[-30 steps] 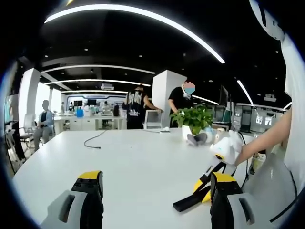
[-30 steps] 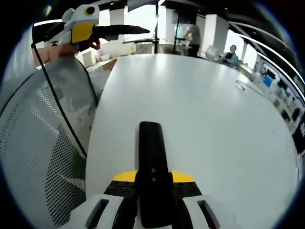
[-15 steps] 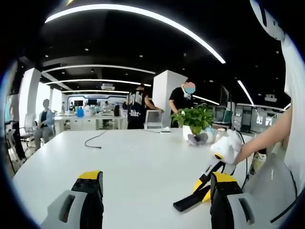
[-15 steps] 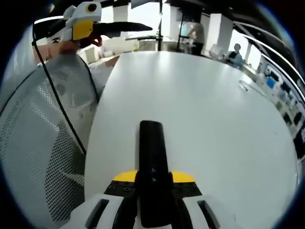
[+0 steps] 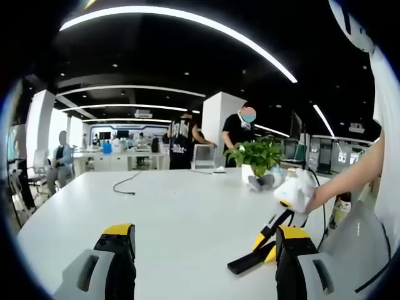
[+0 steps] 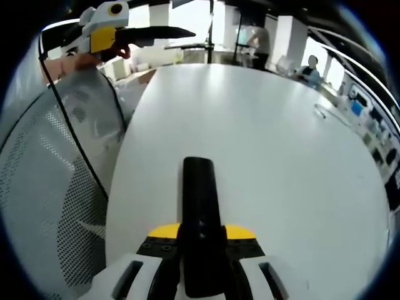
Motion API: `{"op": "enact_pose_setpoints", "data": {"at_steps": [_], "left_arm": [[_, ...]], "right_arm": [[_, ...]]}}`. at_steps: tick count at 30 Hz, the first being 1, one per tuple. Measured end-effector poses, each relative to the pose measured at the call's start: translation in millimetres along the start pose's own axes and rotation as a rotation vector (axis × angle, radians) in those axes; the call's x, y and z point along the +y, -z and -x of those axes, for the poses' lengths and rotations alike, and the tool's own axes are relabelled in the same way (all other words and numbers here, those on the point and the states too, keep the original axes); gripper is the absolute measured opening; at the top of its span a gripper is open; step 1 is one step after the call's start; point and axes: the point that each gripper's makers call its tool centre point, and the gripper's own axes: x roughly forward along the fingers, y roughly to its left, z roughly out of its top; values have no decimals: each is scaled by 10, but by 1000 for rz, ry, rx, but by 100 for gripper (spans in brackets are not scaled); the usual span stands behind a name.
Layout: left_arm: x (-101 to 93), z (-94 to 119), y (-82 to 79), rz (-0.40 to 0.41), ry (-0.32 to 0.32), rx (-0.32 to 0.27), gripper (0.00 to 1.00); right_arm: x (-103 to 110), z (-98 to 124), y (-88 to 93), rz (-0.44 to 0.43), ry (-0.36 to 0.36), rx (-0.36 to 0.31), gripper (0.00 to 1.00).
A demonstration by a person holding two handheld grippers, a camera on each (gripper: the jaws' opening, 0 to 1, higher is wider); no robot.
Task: Press the specified remote control buttons in sequence, fully releasing each button before pressing the next.
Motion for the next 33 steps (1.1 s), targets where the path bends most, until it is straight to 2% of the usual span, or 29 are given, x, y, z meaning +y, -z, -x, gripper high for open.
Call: {"op": "enact_pose_setpoints", "data": {"at_steps": [17,21,33], "left_arm": [[-2,3,-4,0,-3,-2,96],[79,0,115,1,-5,-2,96],[75,1,118,2,-3,3,96]], "right_arm": [[-92,0,6,19,-10,33,21],[-101,0,12,25,-16,41,21],[-138,4,11,29,-21,43,21]]}}
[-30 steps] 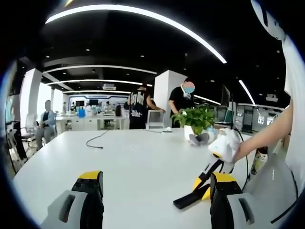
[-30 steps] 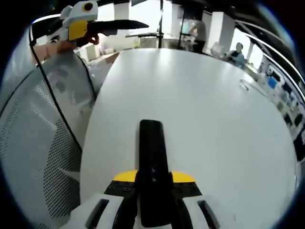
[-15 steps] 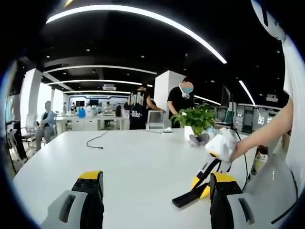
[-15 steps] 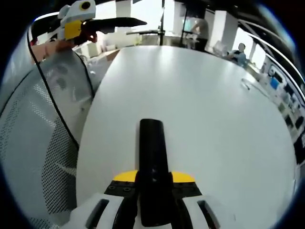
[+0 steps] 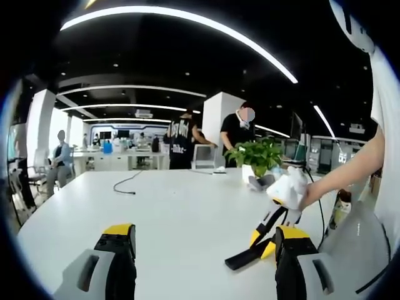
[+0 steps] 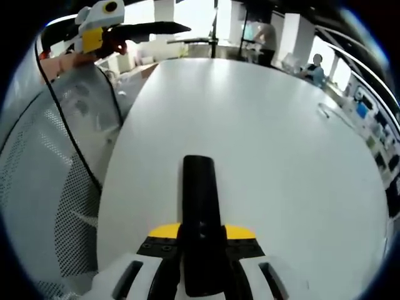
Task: Press the specified remote control buttons in sequence, fully releasing each button before pressing the next.
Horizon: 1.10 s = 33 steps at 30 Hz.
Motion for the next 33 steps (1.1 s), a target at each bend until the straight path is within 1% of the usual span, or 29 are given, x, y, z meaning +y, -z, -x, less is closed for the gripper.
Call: {"op": "enact_pose_setpoints", "data": {"at_steps": [12,15,33], "left_arm": [[12,-4,26,3,1,4,95],[-1,-10,-7,1,3,6,95],[-55,-10,-34,-3,11,18,95]], "right_arm": [[-51,-1,6,6,-6,10,21],[-69,-4,10,7,-7,12,21],[-162,0,14,11,-13,24,21]]}}
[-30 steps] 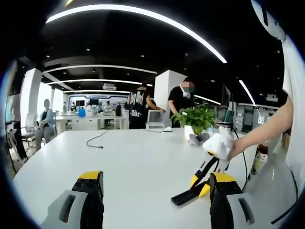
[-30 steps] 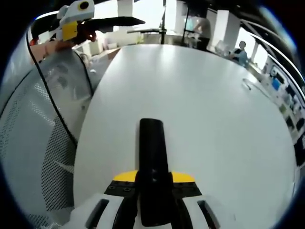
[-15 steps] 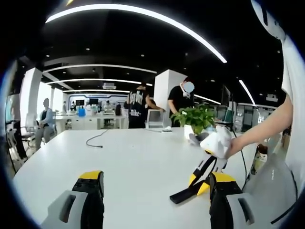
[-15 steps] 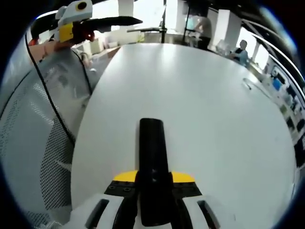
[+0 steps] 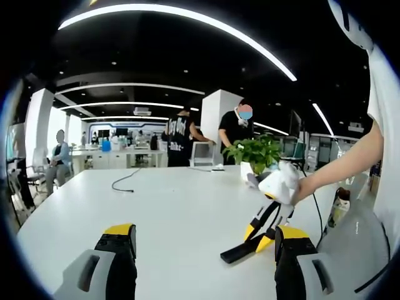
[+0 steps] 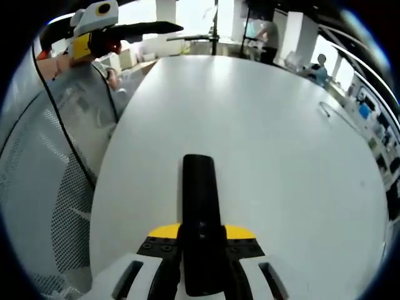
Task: Press the specified remote control buttons in sequence, fully releasing each button before pressing the next.
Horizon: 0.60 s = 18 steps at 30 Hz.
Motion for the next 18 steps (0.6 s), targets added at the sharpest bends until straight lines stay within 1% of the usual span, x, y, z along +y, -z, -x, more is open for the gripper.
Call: {"op": "enact_pose_setpoints", "data": {"at_steps": [11,18], "left_arm": [[2,10,-21,2,-7,-1,95],[6,21,-39,1,-15,-3,94]], "right_arm": [[-61,4,8,9,-7,8,21],[-102,4,10,19,-13,25,21]]}}
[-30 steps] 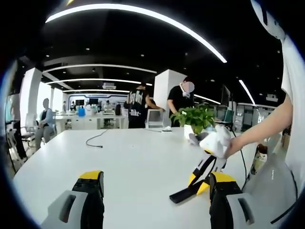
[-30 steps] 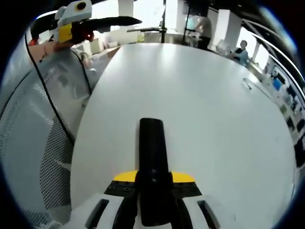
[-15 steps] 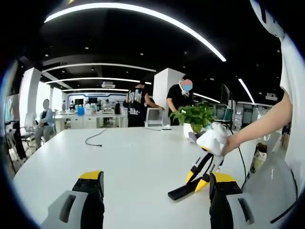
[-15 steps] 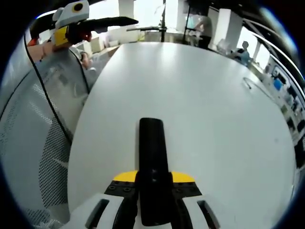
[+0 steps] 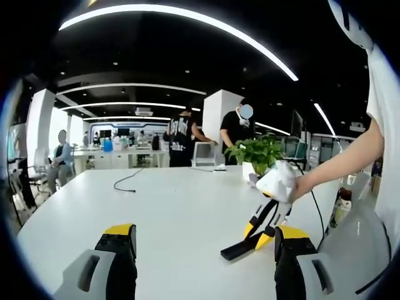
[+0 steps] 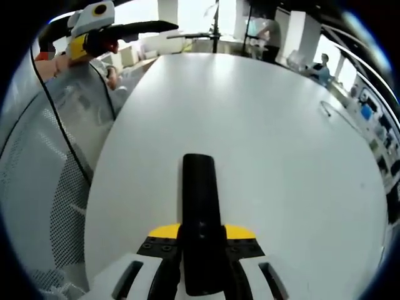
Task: Press the specified remote control buttons in sequence, fully releasing each button before pressing the next.
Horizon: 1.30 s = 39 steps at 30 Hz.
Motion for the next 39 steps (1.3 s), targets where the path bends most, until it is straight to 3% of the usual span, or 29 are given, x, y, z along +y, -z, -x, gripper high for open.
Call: {"op": "enact_pose_setpoints", "data": {"at_steps": [39], "left_arm": [[50,-1,20,-1,-15,2,94]], "right_arm": [[-193,15,34,1,-6,28,21]]}}
